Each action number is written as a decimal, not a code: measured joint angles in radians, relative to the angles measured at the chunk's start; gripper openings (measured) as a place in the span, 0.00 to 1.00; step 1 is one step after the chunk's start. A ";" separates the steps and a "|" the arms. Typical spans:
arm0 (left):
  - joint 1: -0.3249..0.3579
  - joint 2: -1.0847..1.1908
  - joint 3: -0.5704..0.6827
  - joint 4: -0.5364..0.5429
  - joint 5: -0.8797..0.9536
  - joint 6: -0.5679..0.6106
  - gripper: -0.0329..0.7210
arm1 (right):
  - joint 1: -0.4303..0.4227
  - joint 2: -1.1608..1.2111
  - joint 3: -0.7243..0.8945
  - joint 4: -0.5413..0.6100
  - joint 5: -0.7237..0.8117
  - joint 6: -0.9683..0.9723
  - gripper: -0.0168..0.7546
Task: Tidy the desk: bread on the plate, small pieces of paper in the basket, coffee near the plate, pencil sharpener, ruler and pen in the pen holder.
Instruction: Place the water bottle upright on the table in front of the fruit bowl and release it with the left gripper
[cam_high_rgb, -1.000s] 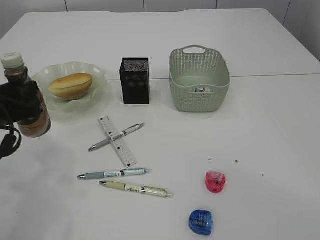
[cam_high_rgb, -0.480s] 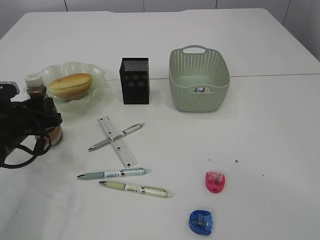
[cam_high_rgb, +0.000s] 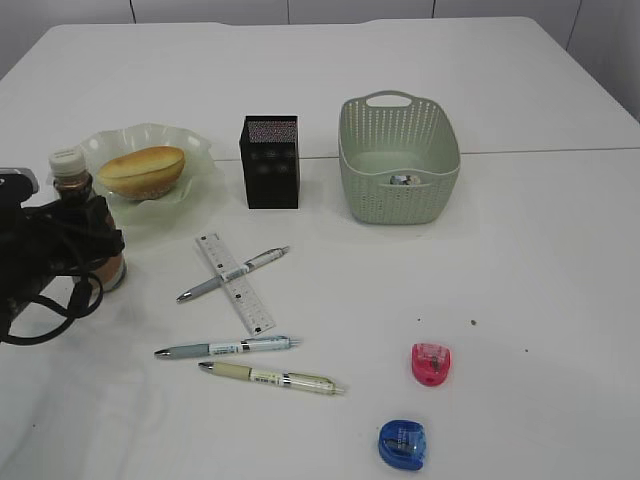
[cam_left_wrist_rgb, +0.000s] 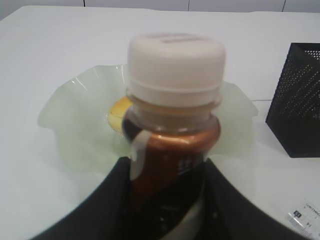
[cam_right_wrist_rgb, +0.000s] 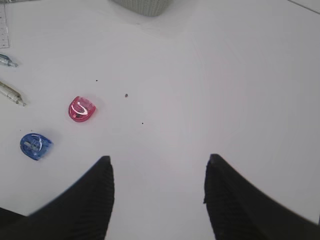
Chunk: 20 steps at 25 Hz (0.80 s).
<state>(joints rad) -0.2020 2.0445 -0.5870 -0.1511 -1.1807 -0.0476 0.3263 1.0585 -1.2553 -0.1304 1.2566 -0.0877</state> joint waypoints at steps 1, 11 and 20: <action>0.000 0.000 0.005 0.002 -0.009 0.000 0.38 | 0.000 0.000 0.000 0.000 0.000 0.000 0.57; 0.000 -0.016 0.030 0.043 0.014 0.000 0.74 | 0.000 0.000 0.000 0.000 0.000 0.000 0.57; 0.000 -0.125 0.047 0.041 0.032 0.048 0.81 | 0.000 0.000 0.000 0.000 0.000 0.000 0.57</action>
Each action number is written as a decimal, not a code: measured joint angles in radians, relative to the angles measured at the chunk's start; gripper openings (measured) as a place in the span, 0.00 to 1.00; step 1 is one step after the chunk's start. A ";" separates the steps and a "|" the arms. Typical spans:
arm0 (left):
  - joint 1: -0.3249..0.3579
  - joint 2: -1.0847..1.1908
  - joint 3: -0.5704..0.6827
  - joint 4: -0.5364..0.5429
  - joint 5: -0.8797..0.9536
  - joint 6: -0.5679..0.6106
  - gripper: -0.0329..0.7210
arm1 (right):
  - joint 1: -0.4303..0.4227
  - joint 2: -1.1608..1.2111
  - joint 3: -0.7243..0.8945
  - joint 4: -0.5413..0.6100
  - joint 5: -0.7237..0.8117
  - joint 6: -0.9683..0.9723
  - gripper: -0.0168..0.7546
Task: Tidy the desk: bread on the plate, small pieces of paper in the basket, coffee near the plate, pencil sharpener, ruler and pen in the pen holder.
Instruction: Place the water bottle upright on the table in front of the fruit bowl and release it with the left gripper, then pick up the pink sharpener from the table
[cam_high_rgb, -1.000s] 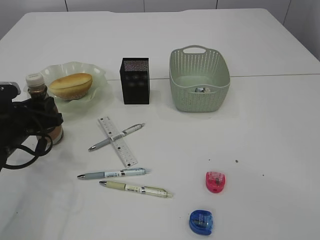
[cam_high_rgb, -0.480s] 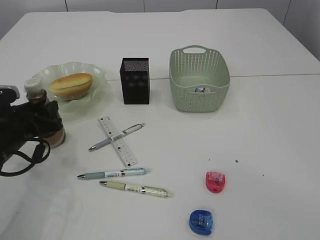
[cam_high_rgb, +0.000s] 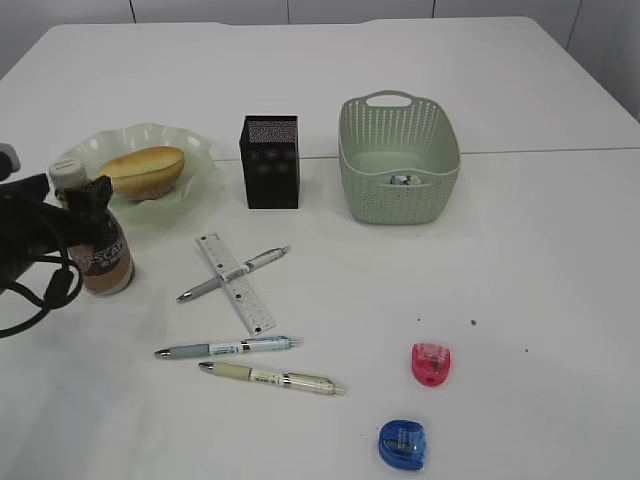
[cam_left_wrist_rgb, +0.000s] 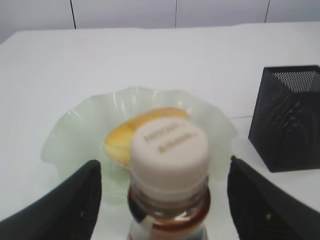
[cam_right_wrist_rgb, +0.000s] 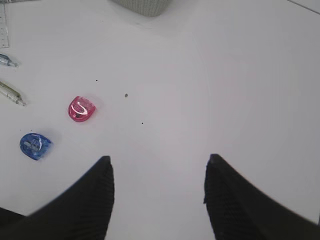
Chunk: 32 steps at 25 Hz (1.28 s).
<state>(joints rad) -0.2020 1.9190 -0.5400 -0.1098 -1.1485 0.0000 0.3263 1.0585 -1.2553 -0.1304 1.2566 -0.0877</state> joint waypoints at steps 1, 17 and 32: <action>0.000 -0.029 0.010 0.000 0.000 0.000 0.81 | 0.000 0.000 0.000 0.000 0.000 0.000 0.57; 0.000 -0.760 0.052 -0.004 1.026 0.000 0.74 | 0.000 0.000 0.000 0.110 0.000 0.000 0.57; 0.000 -1.050 -0.208 0.101 2.215 -0.231 0.72 | 0.030 0.091 0.000 0.314 0.000 0.195 0.57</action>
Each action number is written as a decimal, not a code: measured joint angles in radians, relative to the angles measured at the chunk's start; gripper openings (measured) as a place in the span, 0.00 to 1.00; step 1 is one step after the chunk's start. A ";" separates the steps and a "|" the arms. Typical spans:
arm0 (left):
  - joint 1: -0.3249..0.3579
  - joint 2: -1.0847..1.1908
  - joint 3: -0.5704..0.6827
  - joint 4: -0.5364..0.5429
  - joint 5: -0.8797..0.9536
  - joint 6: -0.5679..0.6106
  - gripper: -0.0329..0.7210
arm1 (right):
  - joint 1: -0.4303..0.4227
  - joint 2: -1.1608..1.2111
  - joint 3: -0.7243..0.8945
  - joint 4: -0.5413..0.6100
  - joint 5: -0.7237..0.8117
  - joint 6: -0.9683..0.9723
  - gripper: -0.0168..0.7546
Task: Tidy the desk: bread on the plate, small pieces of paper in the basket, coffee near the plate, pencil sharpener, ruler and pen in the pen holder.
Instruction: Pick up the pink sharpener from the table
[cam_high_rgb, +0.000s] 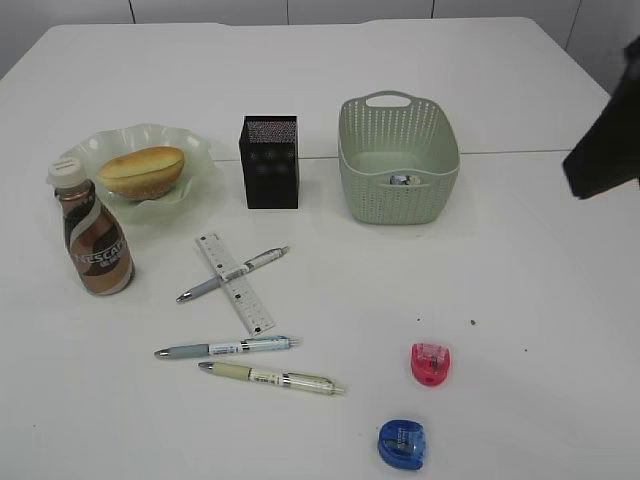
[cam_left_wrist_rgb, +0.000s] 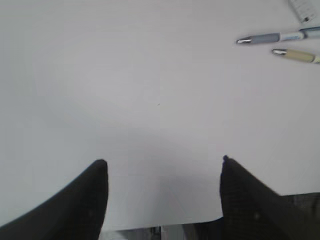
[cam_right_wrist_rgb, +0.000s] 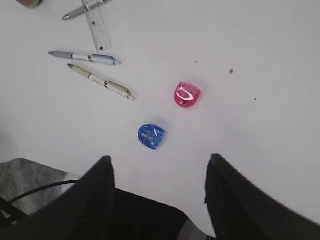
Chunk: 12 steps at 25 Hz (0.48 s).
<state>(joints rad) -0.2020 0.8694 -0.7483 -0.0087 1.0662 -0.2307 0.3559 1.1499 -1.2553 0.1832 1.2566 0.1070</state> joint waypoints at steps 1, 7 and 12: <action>0.000 0.000 -0.006 0.024 0.022 -0.007 0.72 | 0.005 0.027 0.000 -0.002 0.000 0.003 0.57; 0.000 0.000 -0.014 0.050 0.090 -0.015 0.72 | 0.034 0.235 0.000 -0.112 -0.007 0.135 0.57; 0.000 0.000 -0.014 0.052 0.099 -0.017 0.72 | 0.034 0.410 0.000 -0.101 -0.017 0.267 0.57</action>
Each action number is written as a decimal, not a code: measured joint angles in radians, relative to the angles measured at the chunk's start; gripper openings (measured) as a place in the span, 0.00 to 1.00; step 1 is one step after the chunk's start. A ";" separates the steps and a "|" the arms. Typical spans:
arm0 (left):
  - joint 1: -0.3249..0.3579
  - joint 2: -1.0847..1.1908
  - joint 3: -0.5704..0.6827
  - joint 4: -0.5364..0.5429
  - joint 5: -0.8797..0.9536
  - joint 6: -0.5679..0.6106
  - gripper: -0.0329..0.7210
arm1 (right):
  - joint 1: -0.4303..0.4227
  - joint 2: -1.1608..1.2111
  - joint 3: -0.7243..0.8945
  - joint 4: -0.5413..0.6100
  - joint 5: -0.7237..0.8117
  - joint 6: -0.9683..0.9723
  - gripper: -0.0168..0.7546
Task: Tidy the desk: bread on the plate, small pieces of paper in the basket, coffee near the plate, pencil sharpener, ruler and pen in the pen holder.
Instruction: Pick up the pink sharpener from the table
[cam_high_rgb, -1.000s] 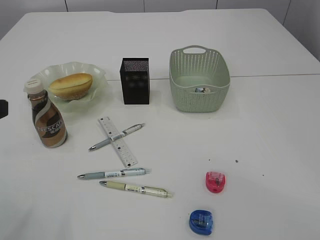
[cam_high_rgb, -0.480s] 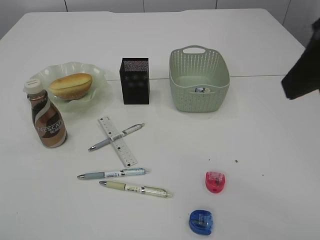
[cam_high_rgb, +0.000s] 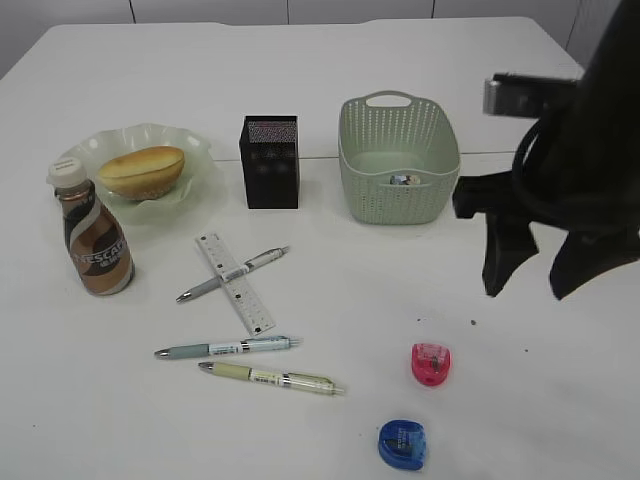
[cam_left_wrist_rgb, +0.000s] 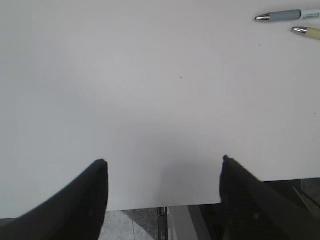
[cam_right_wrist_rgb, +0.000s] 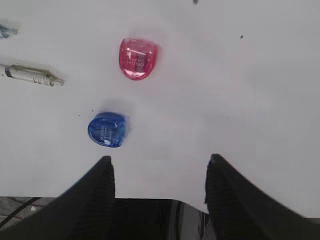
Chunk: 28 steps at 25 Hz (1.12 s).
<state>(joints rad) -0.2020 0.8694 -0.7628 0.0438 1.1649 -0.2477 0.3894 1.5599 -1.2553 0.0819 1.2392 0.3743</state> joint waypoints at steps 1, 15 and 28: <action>0.000 0.000 0.000 0.002 0.000 0.000 0.72 | 0.000 0.032 0.000 0.020 -0.003 0.007 0.57; 0.000 0.000 0.000 0.038 0.066 -0.002 0.72 | 0.065 0.245 0.000 0.081 -0.239 0.082 0.57; 0.000 -0.001 0.000 0.059 0.069 0.005 0.72 | 0.065 0.378 0.000 0.017 -0.268 0.156 0.57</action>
<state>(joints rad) -0.2020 0.8686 -0.7628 0.1030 1.2338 -0.2432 0.4540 1.9381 -1.2553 0.0991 0.9710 0.5303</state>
